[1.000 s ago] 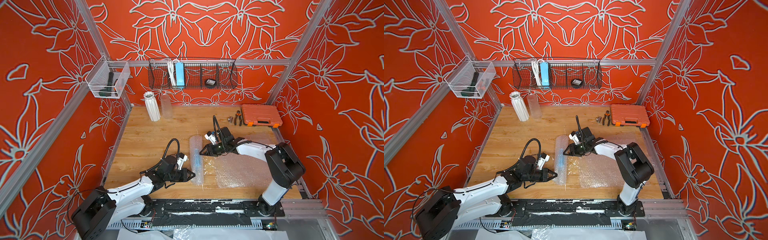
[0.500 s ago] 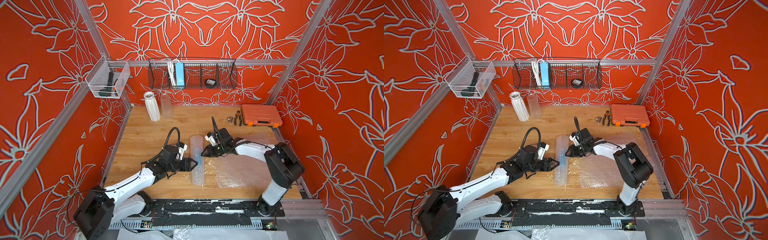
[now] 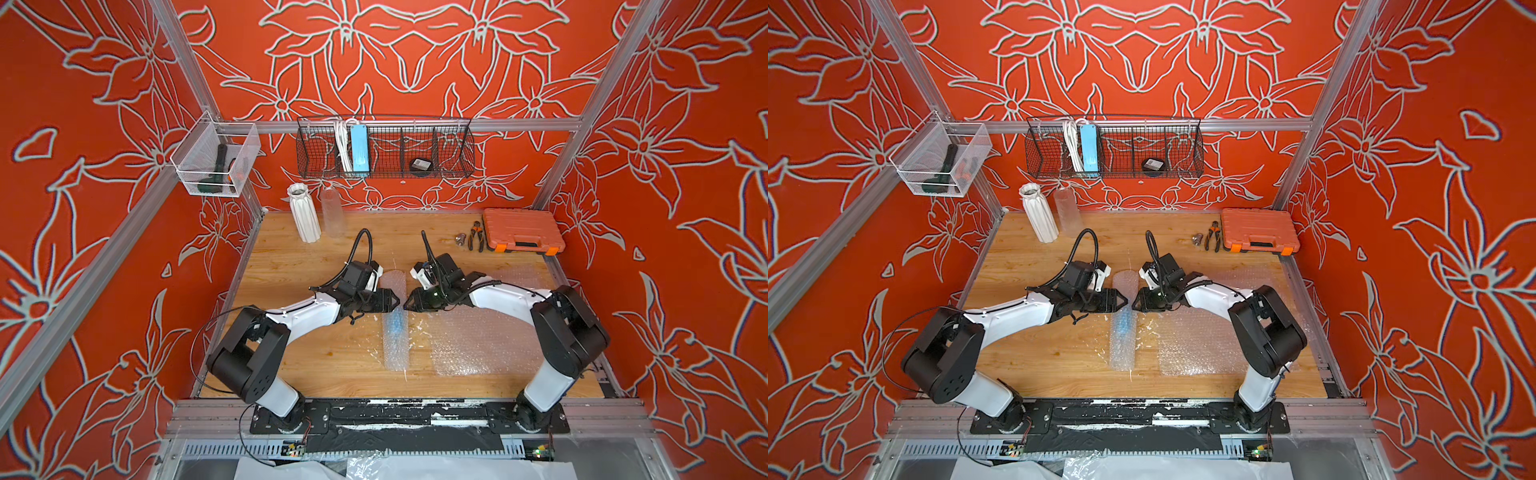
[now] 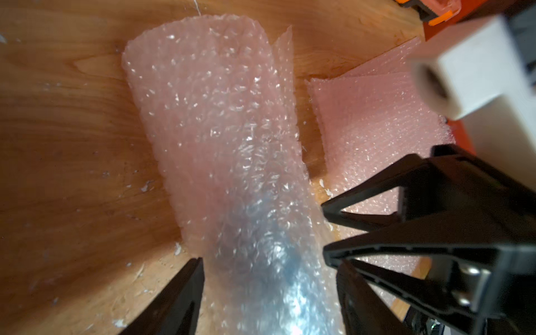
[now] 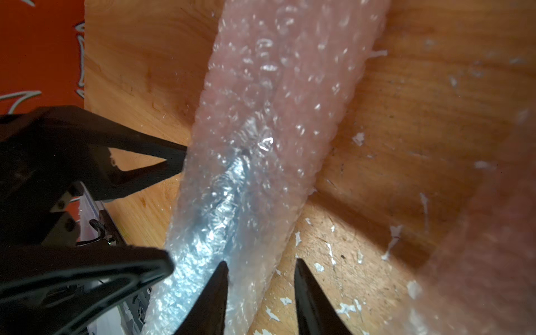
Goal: Unwrap the vase from the bubble wrap
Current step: Unwrap the bubble wrap at the center of the board.
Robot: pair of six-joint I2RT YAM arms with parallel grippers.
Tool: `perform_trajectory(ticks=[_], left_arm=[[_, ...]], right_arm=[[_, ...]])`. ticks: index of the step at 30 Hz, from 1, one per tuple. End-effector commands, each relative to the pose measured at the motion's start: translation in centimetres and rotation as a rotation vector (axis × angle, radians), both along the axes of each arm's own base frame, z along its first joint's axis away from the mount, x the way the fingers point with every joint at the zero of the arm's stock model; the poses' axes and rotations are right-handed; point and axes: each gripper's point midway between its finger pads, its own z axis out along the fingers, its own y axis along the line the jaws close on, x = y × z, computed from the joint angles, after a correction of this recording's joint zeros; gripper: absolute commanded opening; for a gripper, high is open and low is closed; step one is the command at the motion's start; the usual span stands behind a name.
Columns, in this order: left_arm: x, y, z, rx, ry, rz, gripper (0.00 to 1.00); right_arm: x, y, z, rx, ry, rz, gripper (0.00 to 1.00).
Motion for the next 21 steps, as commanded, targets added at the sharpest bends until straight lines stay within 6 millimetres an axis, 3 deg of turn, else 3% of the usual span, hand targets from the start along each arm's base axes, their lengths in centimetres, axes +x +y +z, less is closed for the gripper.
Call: perform_trajectory(ticks=[1,10,21], left_arm=[[0.8,0.0,-0.3,0.026,-0.014,-0.017,0.7],[0.3,0.4,-1.3,0.034,0.007,0.002,0.67],[-0.9,1.1,-2.3,0.023,0.039,0.035,0.63]], right_arm=[[1.2,-0.1,1.9,-0.034,-0.068,-0.01,0.39],[2.8,0.9,2.7,-0.092,-0.105,0.009,0.42],[3.3,1.0,0.9,-0.272,-0.133,0.024,0.43]])
